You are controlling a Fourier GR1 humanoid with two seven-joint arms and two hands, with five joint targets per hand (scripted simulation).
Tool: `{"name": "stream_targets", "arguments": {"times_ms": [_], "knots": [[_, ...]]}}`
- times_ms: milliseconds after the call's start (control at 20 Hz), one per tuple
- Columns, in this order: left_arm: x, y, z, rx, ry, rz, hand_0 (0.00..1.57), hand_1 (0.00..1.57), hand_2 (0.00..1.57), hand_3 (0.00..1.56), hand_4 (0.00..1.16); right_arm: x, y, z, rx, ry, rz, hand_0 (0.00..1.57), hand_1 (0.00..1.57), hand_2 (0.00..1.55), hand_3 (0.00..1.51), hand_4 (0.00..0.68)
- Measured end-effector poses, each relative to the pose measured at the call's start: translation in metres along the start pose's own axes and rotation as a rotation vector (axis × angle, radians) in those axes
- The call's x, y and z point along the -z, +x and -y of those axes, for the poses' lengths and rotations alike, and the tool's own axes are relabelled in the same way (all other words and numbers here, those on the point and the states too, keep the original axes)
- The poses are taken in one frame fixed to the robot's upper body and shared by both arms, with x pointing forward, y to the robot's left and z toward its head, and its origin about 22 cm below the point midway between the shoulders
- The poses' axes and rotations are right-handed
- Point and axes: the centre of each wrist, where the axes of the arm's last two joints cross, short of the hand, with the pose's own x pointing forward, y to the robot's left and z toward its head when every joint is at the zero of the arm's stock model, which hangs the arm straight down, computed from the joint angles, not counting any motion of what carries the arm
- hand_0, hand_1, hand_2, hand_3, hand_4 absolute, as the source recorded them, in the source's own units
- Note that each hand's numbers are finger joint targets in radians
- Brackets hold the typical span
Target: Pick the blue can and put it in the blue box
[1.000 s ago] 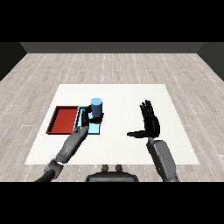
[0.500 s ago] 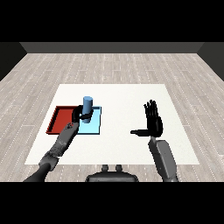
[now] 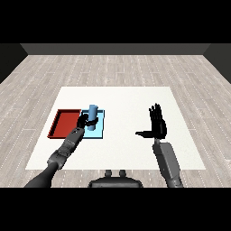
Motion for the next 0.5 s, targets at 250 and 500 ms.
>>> {"name": "stream_targets", "arguments": {"times_ms": [250, 500], "knots": [[-0.009, -0.016, 0.009, -0.050, 0.022, -0.106, 0.58, 0.58, 0.59, 0.51, 0.54, -0.001, 0.001, 0.004, 0.014, -0.022, 0.006, 0.00, 0.00, 0.00, 0.00, 0.000], [-0.005, -0.019, 0.000, 0.021, 0.014, -0.179, 0.00, 0.00, 0.00, 0.00, 0.00, 0.001, 0.010, 0.010, 0.027, -0.012, 0.023, 0.00, 0.00, 0.00, 0.00, 0.000]]}}
